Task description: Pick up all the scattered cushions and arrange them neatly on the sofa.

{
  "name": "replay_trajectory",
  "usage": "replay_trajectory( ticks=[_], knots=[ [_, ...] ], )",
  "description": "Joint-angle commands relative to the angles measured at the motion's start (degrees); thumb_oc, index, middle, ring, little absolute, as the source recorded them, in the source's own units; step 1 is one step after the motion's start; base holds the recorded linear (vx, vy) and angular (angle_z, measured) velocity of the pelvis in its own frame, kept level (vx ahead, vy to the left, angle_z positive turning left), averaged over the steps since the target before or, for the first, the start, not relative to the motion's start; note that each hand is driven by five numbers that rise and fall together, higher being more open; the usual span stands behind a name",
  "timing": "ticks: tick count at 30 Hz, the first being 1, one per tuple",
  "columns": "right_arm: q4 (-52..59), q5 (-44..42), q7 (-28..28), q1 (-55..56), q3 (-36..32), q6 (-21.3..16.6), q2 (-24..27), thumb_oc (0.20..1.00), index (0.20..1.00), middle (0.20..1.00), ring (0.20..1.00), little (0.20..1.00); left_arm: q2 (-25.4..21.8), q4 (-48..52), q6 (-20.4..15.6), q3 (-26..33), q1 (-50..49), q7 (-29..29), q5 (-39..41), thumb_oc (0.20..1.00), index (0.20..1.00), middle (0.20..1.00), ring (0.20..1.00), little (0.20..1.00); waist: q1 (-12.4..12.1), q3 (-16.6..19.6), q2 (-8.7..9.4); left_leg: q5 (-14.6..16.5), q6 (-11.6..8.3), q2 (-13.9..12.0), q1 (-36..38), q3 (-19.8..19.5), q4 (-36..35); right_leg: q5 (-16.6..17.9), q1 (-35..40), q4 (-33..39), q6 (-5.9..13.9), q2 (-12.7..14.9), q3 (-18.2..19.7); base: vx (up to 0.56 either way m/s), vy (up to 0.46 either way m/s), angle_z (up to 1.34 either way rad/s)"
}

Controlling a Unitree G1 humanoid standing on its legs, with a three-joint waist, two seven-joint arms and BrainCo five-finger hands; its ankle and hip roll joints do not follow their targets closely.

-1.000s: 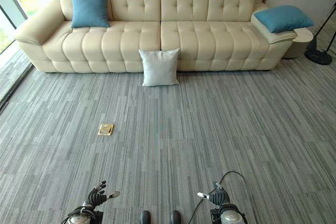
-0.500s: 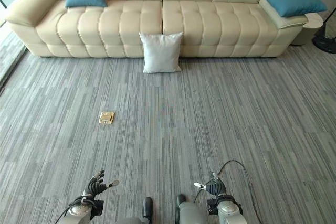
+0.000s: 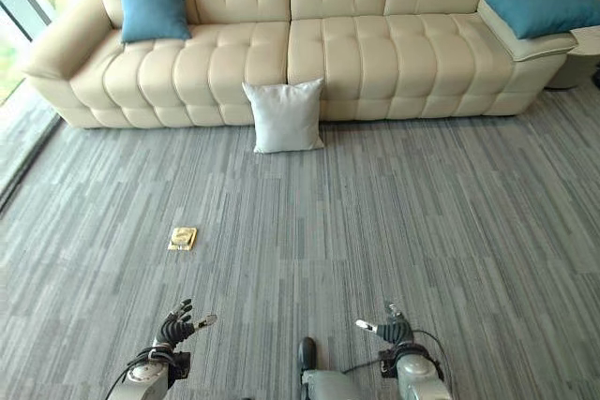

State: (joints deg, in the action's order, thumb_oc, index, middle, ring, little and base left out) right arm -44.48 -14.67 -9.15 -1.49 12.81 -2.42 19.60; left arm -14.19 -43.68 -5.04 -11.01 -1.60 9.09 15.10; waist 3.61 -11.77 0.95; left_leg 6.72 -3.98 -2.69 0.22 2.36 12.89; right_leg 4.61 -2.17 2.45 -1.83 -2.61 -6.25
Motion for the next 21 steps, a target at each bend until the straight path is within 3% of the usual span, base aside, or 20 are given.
replay_trajectory(
  ticks=[1,3,4,5,8,10,15,16,20,21],
  knots=[
    [1.30,-0.42,0.15,0.56,-1.32,-1.30,1.14,1.000,1.000,1.000,1.000,1.000,-0.99,0.46,-1.93,1.21,2.80,-0.05,0.83,1.000,1.000,1.000,1.000,1.000,-0.62,-0.07,-0.38,-0.55,1.39,1.33,1.57,1.14,-3.59,-11.43,0.78,-6.35,4.17,4.11,2.00,0.18,0.001,-0.05],
    [0.81,-0.33,0.22,0.60,-1.37,-1.18,1.27,1.000,1.000,1.000,1.000,1.000,-0.95,0.53,-1.59,0.98,2.38,-0.17,0.67,1.000,1.000,1.000,1.000,1.000,-1.27,-0.22,-0.15,-1.84,1.27,1.03,-1.01,0.41,-5.58,-12.48,2.86,-5.74,4.14,4.46,2.39,0.24,0.016,-0.10],
    [0.68,0.11,0.20,0.86,-1.33,-1.16,1.48,1.000,1.000,1.000,1.000,1.000,-1.07,0.35,-1.40,0.90,2.05,-0.02,0.27,1.000,1.000,1.000,1.000,1.000,-1.68,-0.40,-0.49,-5.01,0.67,0.11,-2.92,-0.56,-8.09,-13.33,4.28,-5.35,4.10,4.42,2.87,0.20,0.030,-0.18],
    [0.68,0.11,0.20,0.86,-1.33,-1.16,1.48,1.000,1.000,1.000,1.000,1.000,-1.07,0.35,-1.40,0.90,2.05,-0.02,0.27,1.000,1.000,1.000,1.000,1.000,-1.67,-0.43,-0.48,-5.02,0.68,0.12,-2.89,-0.56,-8.11,-13.34,4.31,-5.34,4.10,4.43,2.87,0.22,0.043,-0.23],
    [-0.38,1.03,-0.19,1.30,-1.20,-0.63,1.59,1.000,1.000,1.000,1.000,1.000,-1.06,0.43,-1.20,0.95,1.54,0.25,0.25,1.000,1.000,1.000,1.000,1.000,-2.83,-0.81,-0.75,-10.66,-0.49,-1.50,-7.75,-1.12,-12.54,-14.81,8.01,-4.28,4.37,4.53,4.29,0.27,0.079,-0.23],
    [-0.90,1.40,-0.28,1.52,-1.13,-0.26,1.56,1.000,1.000,1.000,1.000,1.000,-1.13,0.33,-1.16,1.11,1.43,0.40,0.23,1.000,1.000,1.000,1.000,1.000,-3.25,-0.91,-0.62,-11.49,-0.85,-1.88,-9.66,0.29,-14.25,-15.45,9.92,-3.70,4.68,5.02,5.01,0.27,0.122,-0.36],
    [-1.54,2.40,0.29,1.68,-1.21,0.13,1.30,1.000,1.000,1.000,1.000,1.000,-1.52,-0.59,-1.42,1.52,1.26,0.52,-0.21,1.000,1.000,1.000,1.000,1.000,-3.94,0.15,-0.78,-12.73,-0.95,-2.39,-9.89,2.03,-14.76,-15.69,12.95,-2.48,5.82,6.13,6.69,0.31,0.186,-0.31],
    [-1.89,2.69,0.67,1.35,-1.02,0.09,0.93,1.000,1.000,1.000,1.000,1.000,-1.64,-1.14,-1.59,1.51,1.29,0.48,-0.43,1.000,1.000,1.000,1.000,1.000,-3.92,1.16,-0.31,-12.09,-0.47,-1.47,-10.26,1.72,-13.12,-14.95,13.03,-2.32,6.72,7.74,7.45,0.23,0.163,-0.39],
    [-2.08,3.32,0.89,0.71,-0.29,0.29,0.29,1.000,1.000,1.000,1.000,1.000,-2.20,-0.78,-1.67,1.52,1.59,0.52,-0.57,1.000,1.000,1.000,1.000,1.000,-4.45,2.30,0.97,-10.02,0.89,-0.36,-9.73,2.92,-11.76,-14.14,11.92,-2.98,8.03,9.75,8.63,0.29,0.219,-0.44],
    [-2.72,3.49,1.17,0.36,0.17,0.60,-0.17,1.000,1.000,1.000,1.000,1.000,-2.55,-0.97,-1.54,1.43,2.07,0.51,-0.63,1.000,1.000,1.000,1.000,1.000,-4.63,2.68,1.69,-8.40,2.13,0.66,-9.23,3.40,-11.28,-13.12,10.49,-5.68,9.03,10.65,9.24,0.21,0.180,-0.25]
  ],
)
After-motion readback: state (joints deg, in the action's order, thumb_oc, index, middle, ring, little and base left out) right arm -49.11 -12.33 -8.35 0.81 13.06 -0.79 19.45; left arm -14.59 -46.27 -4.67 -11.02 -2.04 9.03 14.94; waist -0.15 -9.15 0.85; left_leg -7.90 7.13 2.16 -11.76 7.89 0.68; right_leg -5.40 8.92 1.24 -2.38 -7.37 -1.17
